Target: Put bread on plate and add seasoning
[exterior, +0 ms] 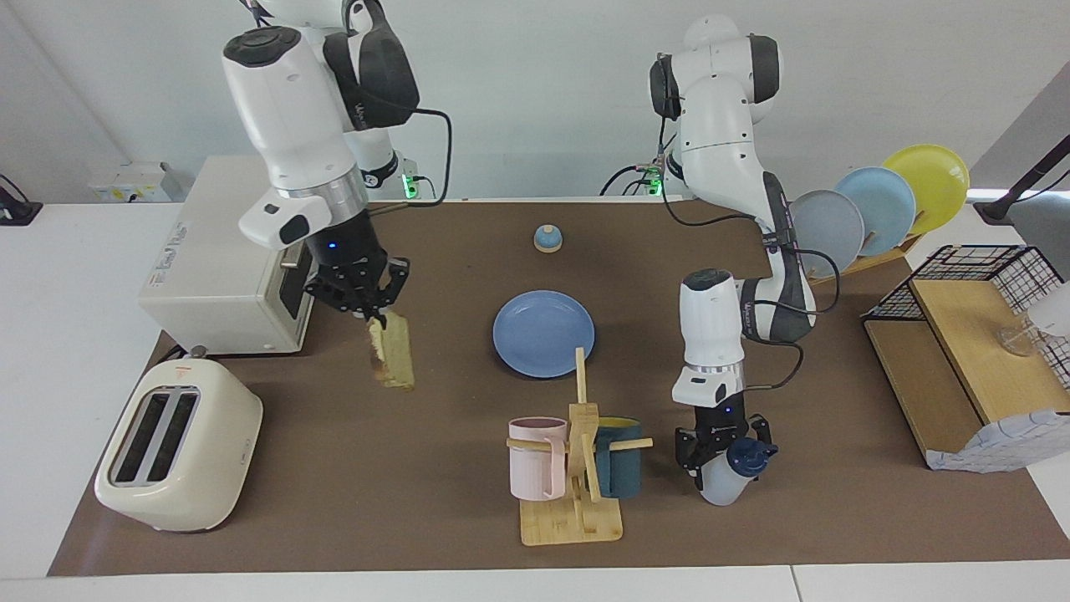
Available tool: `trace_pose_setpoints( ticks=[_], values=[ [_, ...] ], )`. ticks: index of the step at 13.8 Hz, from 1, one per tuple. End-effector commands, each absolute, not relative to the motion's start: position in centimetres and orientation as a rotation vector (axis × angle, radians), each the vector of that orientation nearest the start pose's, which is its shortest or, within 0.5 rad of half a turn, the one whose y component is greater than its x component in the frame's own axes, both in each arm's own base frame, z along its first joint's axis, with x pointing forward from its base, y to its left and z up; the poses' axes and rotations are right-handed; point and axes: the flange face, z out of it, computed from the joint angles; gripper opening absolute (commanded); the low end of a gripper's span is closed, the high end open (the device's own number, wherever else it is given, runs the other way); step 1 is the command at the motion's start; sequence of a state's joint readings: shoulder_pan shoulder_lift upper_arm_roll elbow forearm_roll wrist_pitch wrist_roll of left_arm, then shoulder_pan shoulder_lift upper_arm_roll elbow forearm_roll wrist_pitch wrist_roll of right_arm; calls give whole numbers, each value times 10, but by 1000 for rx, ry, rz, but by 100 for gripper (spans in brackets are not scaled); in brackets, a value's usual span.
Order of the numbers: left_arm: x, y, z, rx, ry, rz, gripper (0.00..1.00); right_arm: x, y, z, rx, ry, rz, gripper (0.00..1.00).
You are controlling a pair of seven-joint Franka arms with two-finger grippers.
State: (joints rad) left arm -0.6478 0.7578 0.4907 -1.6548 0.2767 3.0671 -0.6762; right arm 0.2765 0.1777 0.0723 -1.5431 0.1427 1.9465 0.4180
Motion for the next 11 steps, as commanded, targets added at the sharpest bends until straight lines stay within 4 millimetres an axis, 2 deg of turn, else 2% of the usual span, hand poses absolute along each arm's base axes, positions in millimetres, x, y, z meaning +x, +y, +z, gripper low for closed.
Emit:
trace_pose_setpoints(
  ticks=[1,2,3,4,5,7,9,10,11],
  values=[
    [709,-202,295,-2835,-9,-1175,92,569,231,556,-2832,276,-156,0],
    [708,-203,295,-2835,-5,-1176,91,560,244,547,-2811,291,-191,0],
    [708,-202,295,-2835,-6,-1171,81,553,255,536,-2788,319,-232,0],
    [706,-205,293,-2835,5,-1168,43,537,279,522,-2767,314,-264,0],
    [706,-205,292,-2831,21,-1162,0,524,299,509,-2750,309,-283,0],
    [705,-203,291,-2827,49,-1151,0,503,326,487,-2737,283,-299,0],
    [704,-207,290,-2841,51,-1159,0,505,334,473,-2716,273,-344,0],
    [704,-206,294,-2840,50,-1164,0,501,343,469,-2710,242,-363,0],
    [704,-208,301,-2846,33,-1172,0,501,342,467,-2712,240,-363,0]
  ],
)
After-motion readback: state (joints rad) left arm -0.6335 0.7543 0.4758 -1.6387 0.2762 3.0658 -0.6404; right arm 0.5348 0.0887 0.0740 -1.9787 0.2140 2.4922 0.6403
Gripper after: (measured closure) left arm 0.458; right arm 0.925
